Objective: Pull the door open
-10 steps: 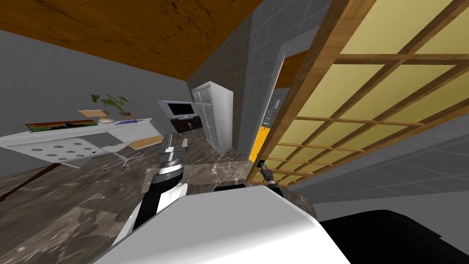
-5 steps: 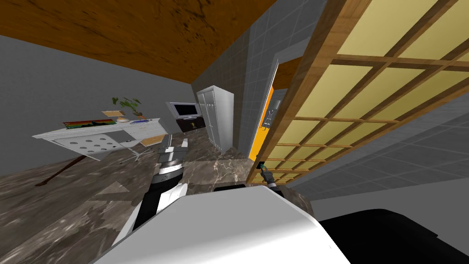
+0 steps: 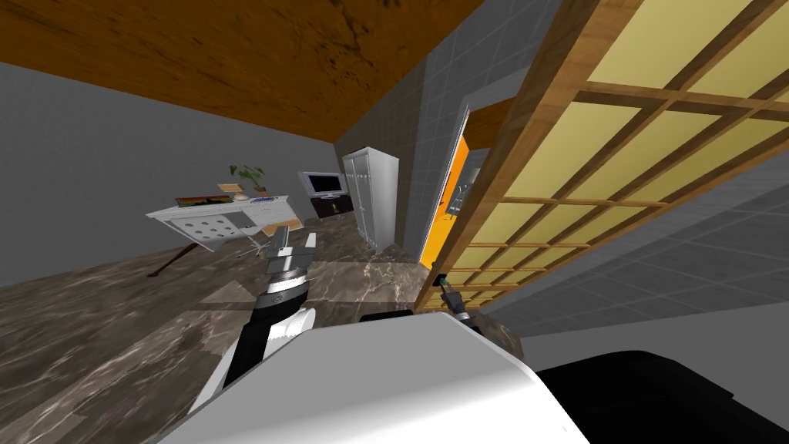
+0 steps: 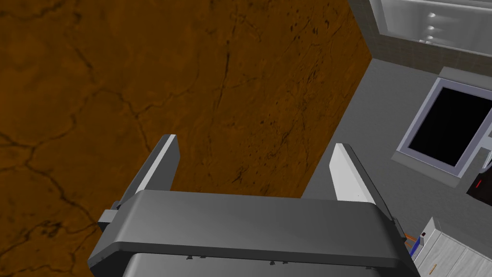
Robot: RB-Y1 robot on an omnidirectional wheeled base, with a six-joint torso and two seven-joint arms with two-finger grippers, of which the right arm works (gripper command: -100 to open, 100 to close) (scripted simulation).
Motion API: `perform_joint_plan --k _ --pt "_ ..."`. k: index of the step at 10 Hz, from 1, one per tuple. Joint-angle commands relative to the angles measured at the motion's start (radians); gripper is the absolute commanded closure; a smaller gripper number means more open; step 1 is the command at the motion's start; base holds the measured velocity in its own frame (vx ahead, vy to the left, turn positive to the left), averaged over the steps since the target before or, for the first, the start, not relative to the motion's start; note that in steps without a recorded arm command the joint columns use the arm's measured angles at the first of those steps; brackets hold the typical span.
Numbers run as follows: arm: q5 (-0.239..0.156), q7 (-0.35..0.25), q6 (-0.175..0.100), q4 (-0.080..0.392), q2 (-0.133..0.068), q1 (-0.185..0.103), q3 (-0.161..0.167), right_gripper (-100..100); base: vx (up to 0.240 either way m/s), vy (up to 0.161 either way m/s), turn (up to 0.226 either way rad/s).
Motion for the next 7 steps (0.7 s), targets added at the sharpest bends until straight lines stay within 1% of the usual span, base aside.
perform_joint_plan --k 1,2,3,4,5,7 --pt "0.005 -0.012 -0.021 0.009 -0.007 0.007 0.01 100 -0.219 -0.064 0.14" --pt "0.008 -0.019 -0.033 0.015 -0.012 0.01 0.016 100 -0.208 -0.03 0.125" --pt "0.005 -0.012 -0.022 0.006 -0.01 0.008 0.011 100 -0.088 -0.005 0.02" --pt "0.009 -0.021 -0.038 0.019 -0.013 0.012 0.019 100 -0.111 -0.044 0.104" --pt "0.01 -0.025 -0.048 0.026 -0.015 0.013 0.022 100 -0.193 -0.069 0.198" --pt "0.014 -0.037 -0.072 0.042 -0.021 0.017 0.031 100 -0.221 -0.055 0.146"
